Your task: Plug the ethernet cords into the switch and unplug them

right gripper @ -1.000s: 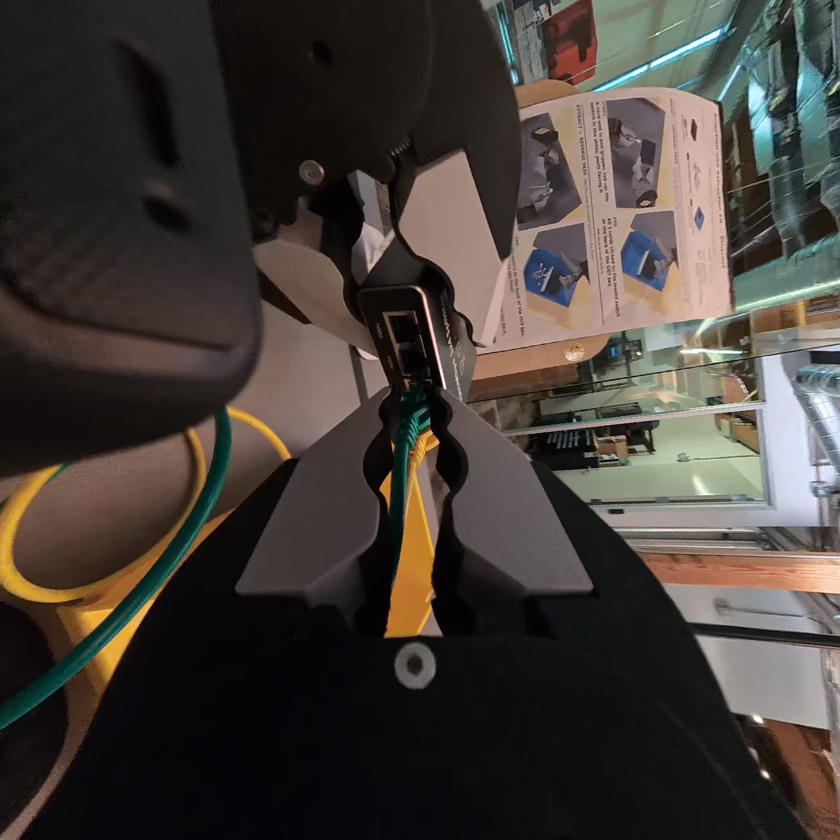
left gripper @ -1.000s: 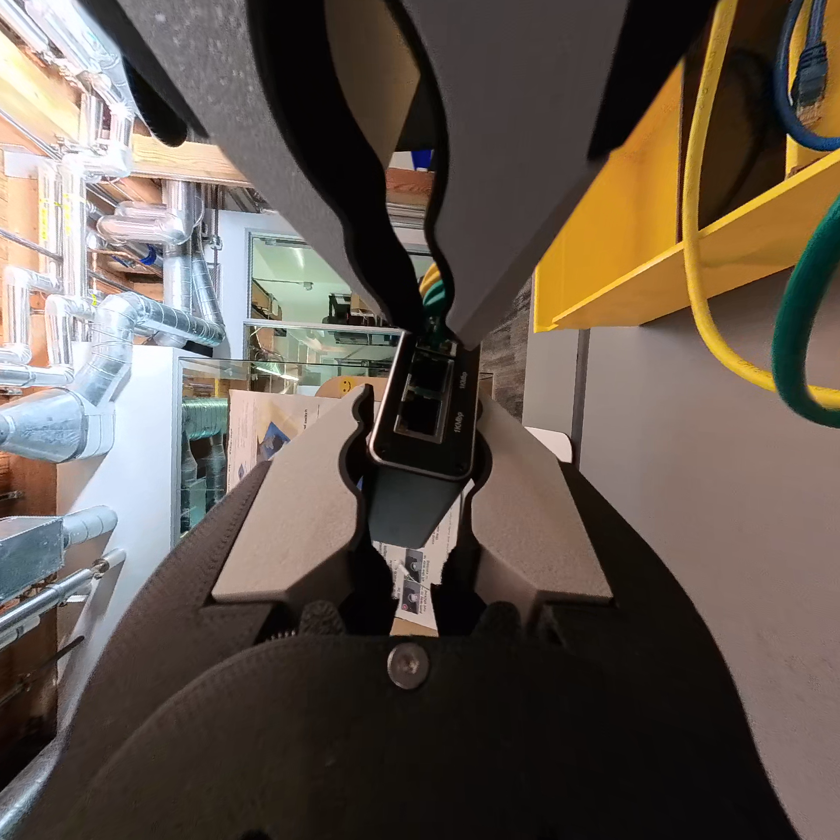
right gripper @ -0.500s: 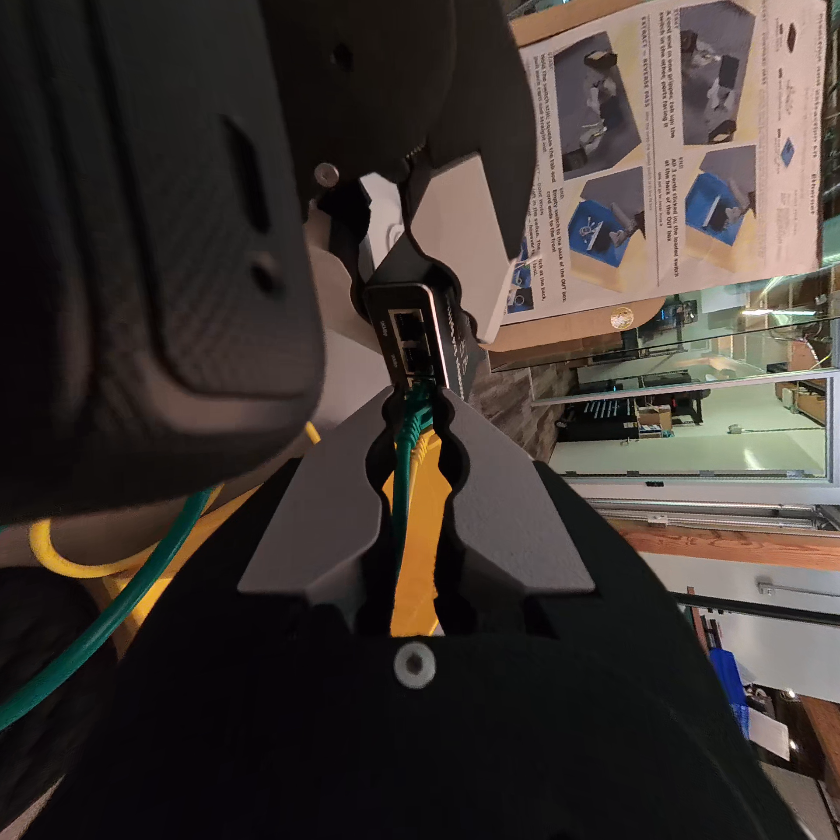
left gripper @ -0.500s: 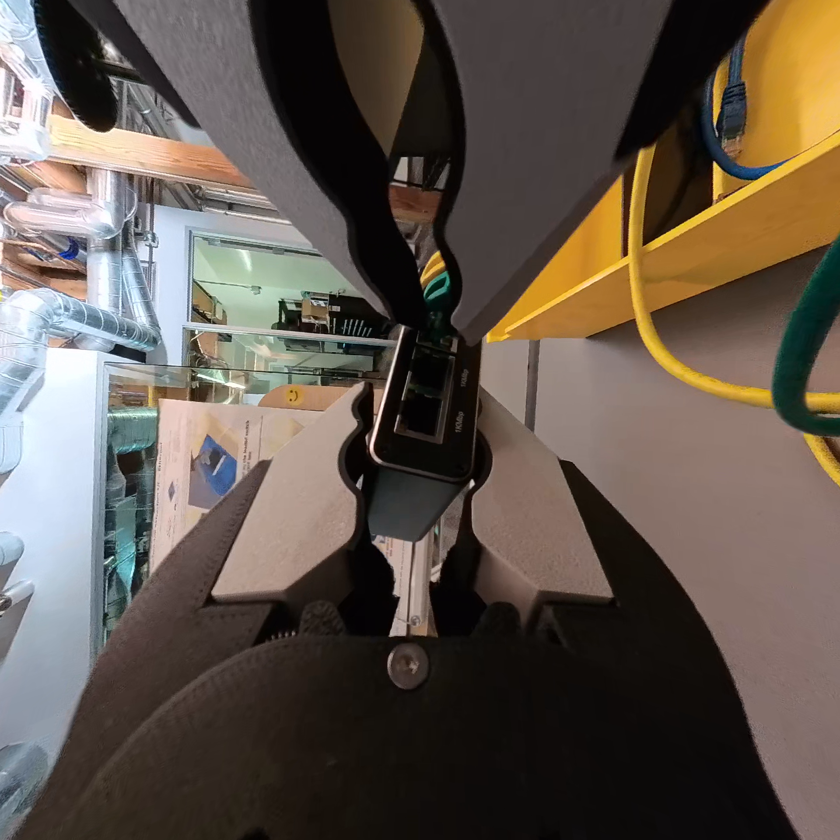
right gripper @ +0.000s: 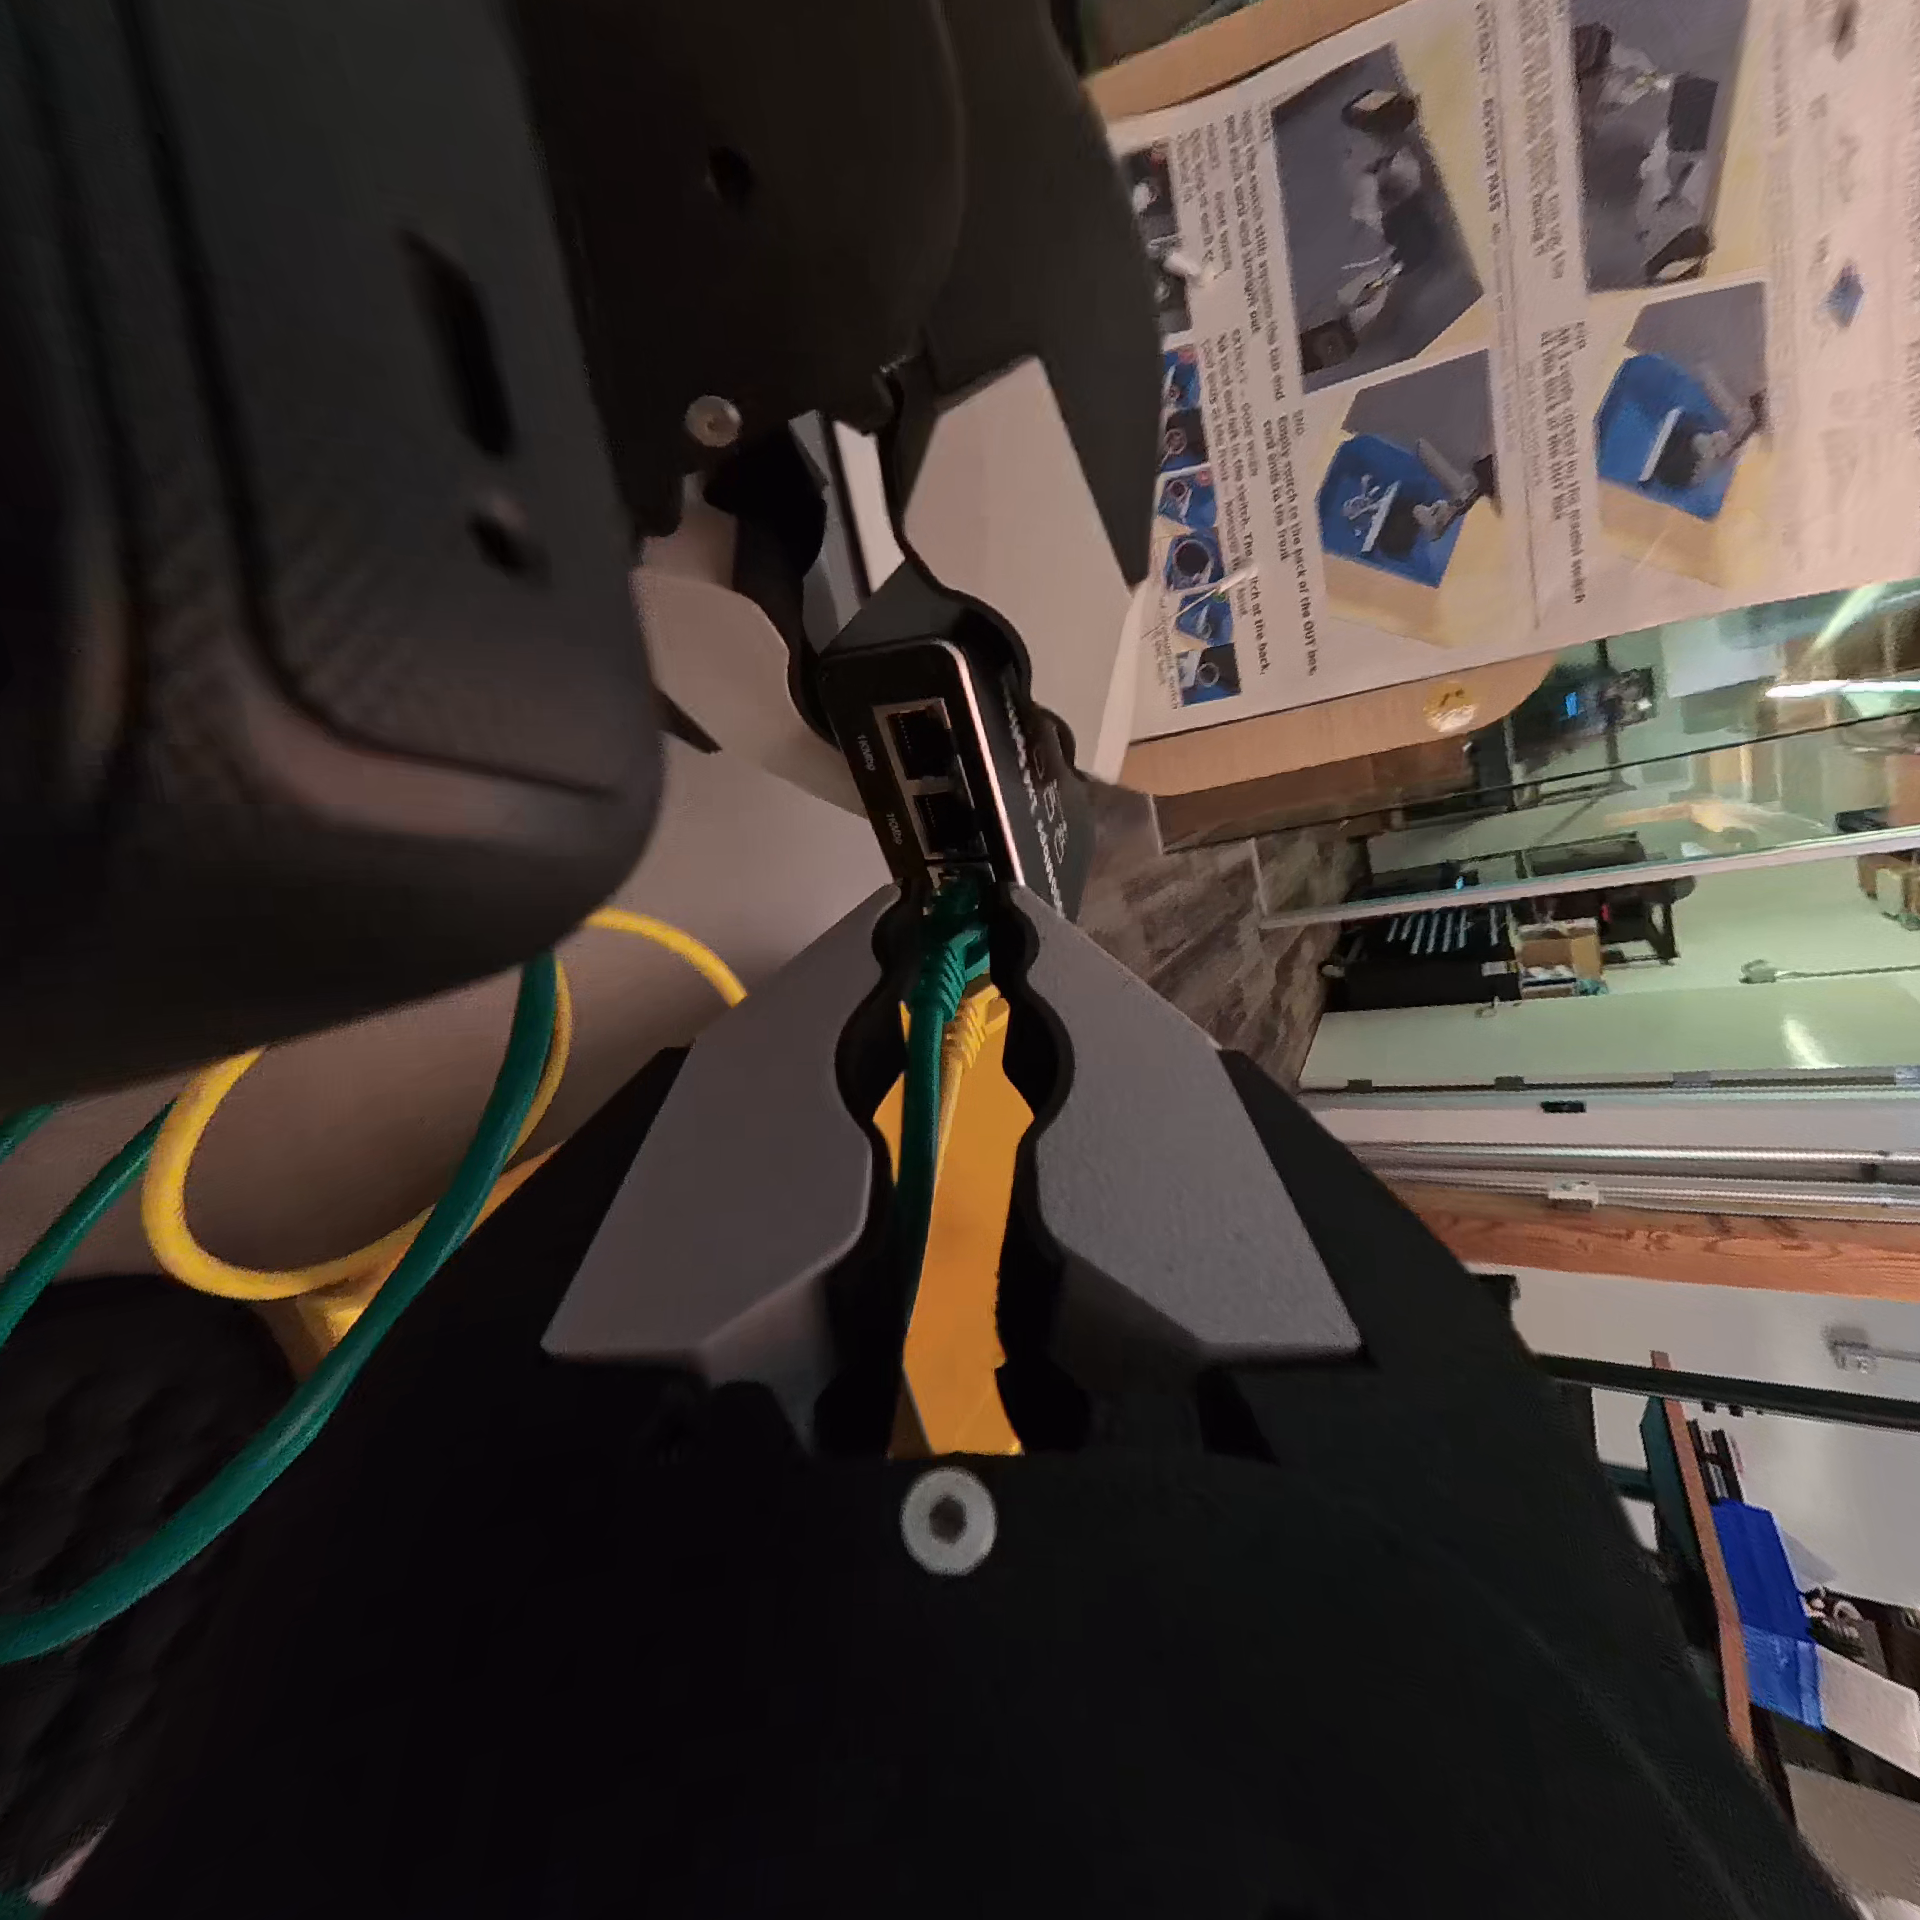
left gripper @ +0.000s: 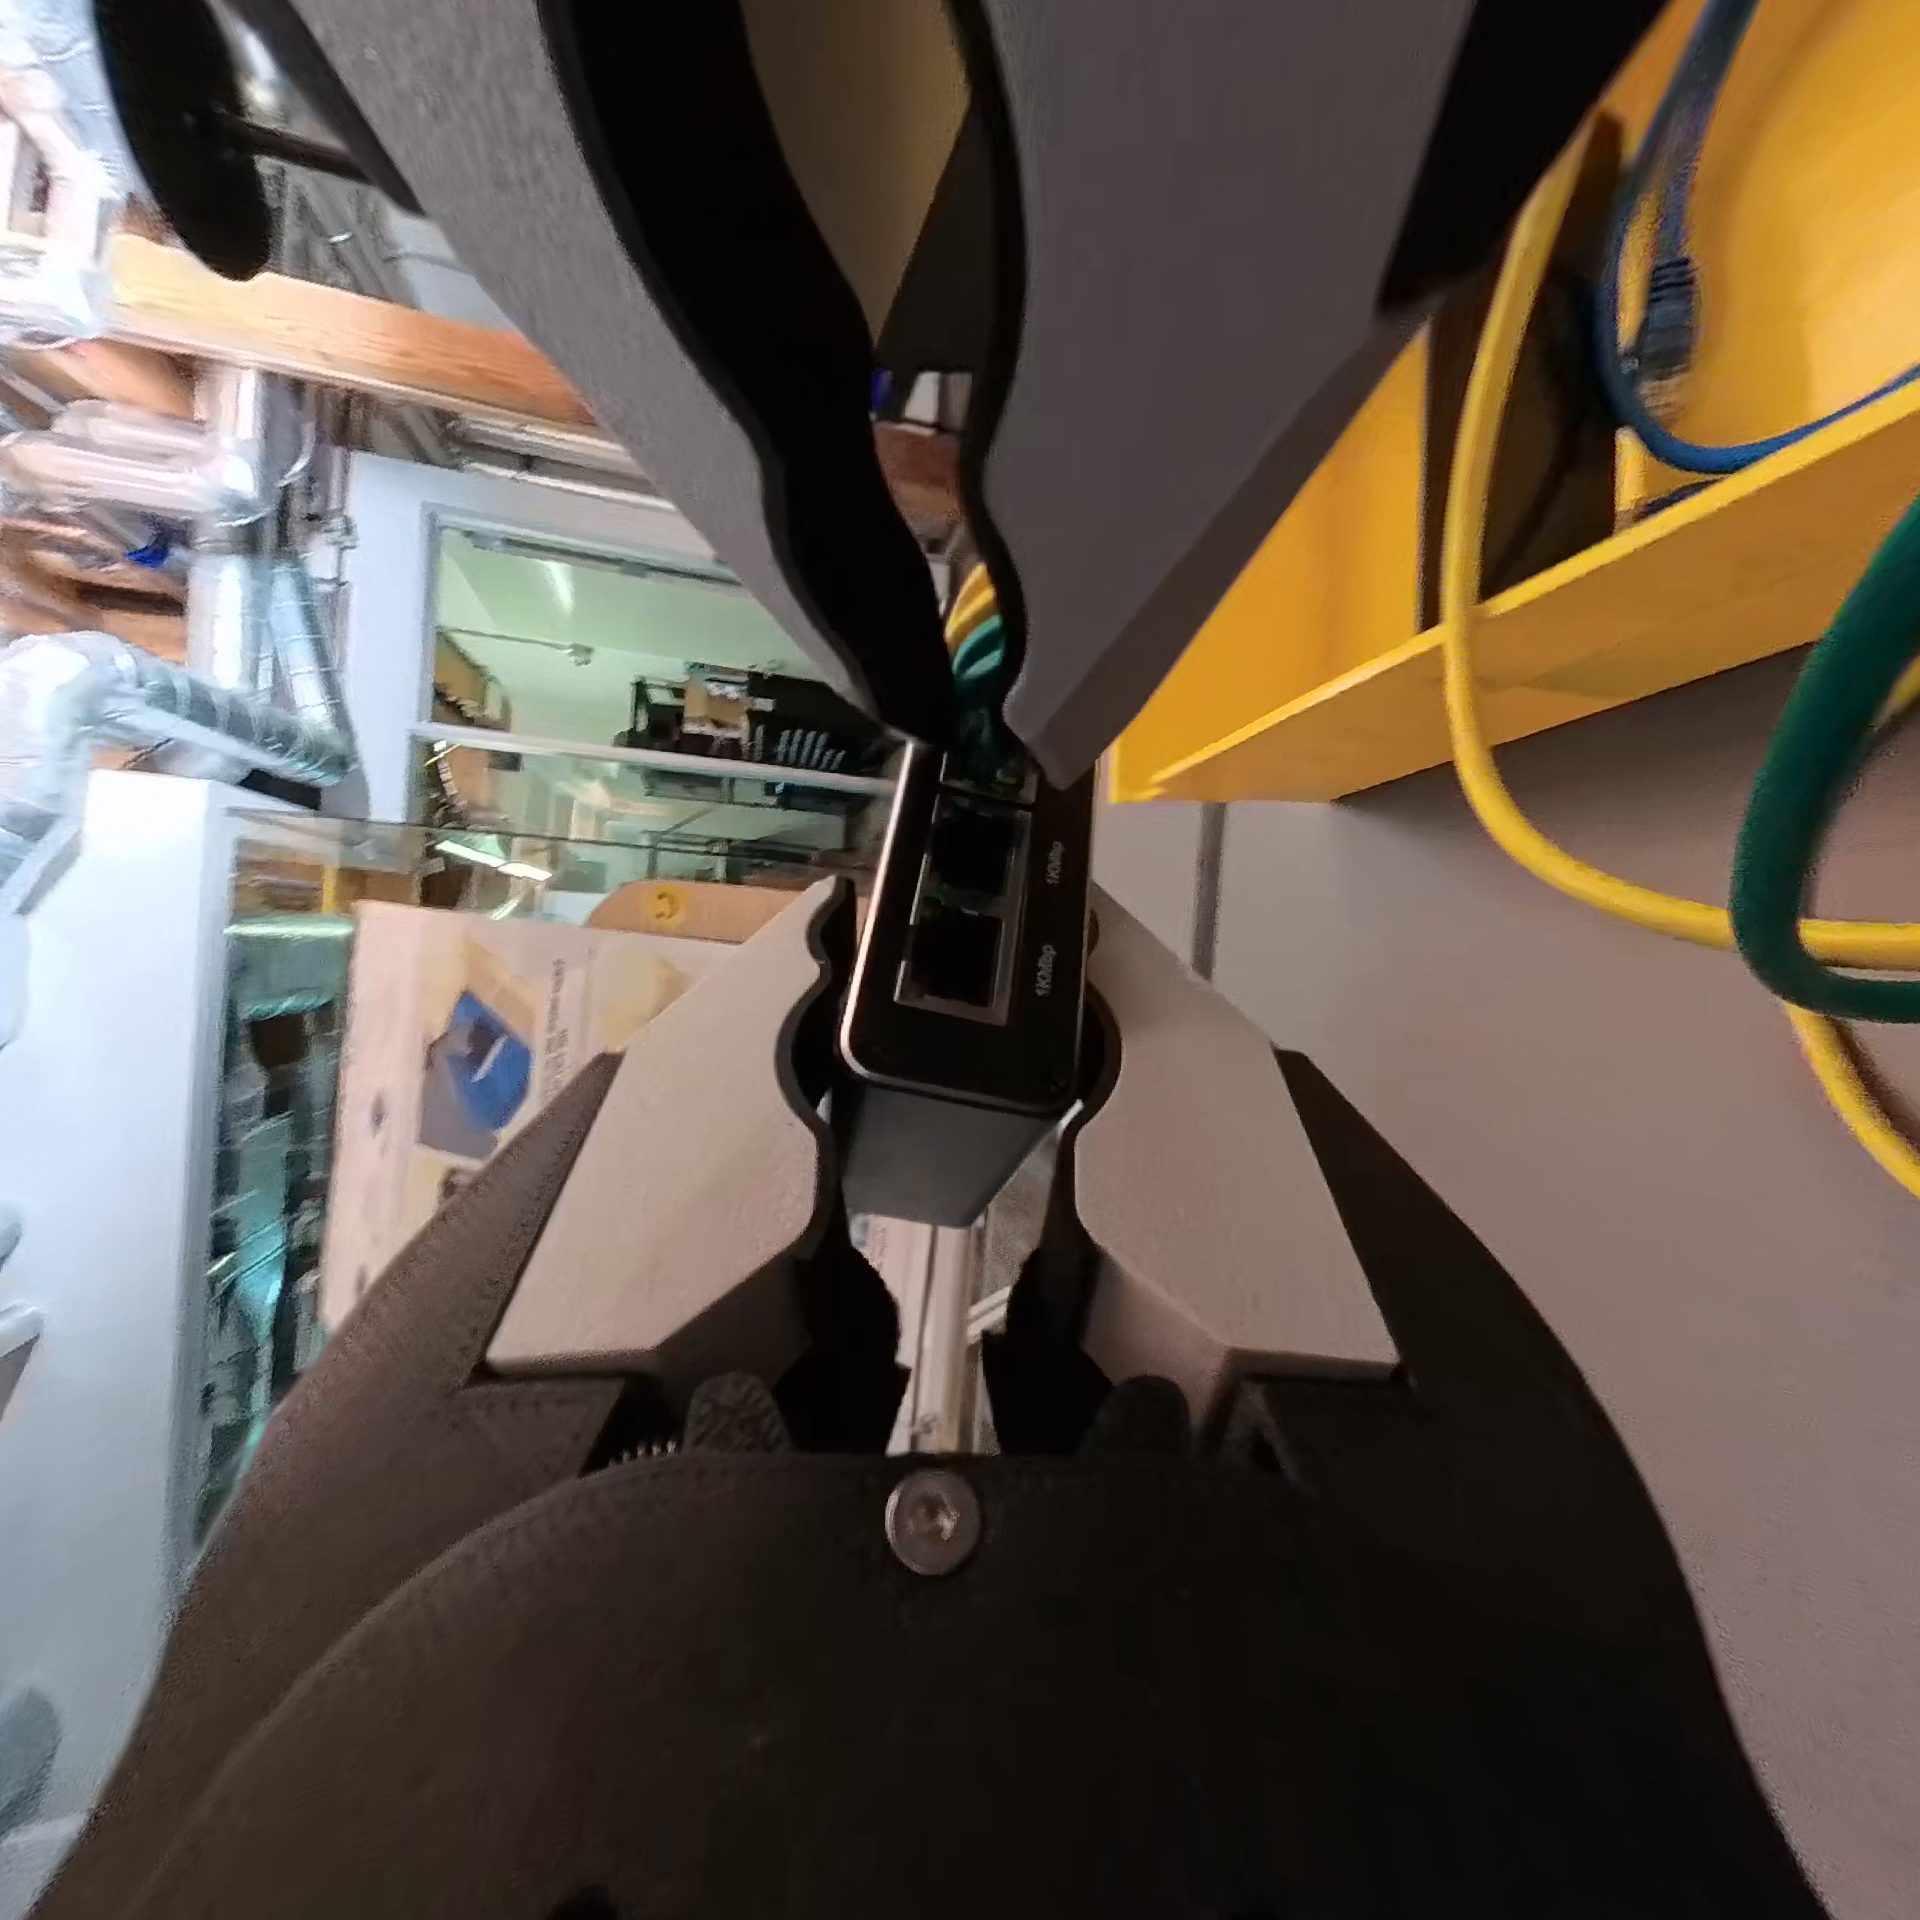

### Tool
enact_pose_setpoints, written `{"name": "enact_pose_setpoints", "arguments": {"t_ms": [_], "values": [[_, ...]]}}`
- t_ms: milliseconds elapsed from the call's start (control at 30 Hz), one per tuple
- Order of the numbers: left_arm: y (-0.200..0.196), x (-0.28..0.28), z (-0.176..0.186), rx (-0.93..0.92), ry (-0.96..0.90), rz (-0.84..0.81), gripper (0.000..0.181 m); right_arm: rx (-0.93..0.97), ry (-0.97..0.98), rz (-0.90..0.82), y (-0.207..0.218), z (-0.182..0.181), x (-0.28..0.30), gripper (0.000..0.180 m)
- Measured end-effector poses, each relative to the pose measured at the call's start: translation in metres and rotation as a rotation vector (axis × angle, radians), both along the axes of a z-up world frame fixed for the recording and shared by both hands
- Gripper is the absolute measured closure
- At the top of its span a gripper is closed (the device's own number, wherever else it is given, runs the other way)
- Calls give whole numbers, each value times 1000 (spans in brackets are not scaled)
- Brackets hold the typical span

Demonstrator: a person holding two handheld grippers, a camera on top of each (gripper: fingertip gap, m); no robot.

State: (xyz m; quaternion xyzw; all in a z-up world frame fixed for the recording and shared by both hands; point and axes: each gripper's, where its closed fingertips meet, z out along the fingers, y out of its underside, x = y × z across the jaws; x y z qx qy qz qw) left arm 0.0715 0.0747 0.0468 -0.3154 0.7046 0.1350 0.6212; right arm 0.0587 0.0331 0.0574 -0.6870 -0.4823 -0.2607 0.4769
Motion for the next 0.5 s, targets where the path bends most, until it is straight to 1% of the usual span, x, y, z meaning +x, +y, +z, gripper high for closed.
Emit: {"name": "enact_pose_setpoints", "arguments": {"t_ms": [100,200,400,500], "values": [[-4,-9,20,80,-51,23,144,94,42,81,-1,20,-8,164],[-11,-15,34,93,-82,34,145,184,5,147,-7,34,-14,164],[-17,-16,37,106,-79,32,145,233,-97,158,-12,36,-14,164],[-17,-16,39,106,-89,31,145,236,-81,153,-12,38,-13,163]]}}
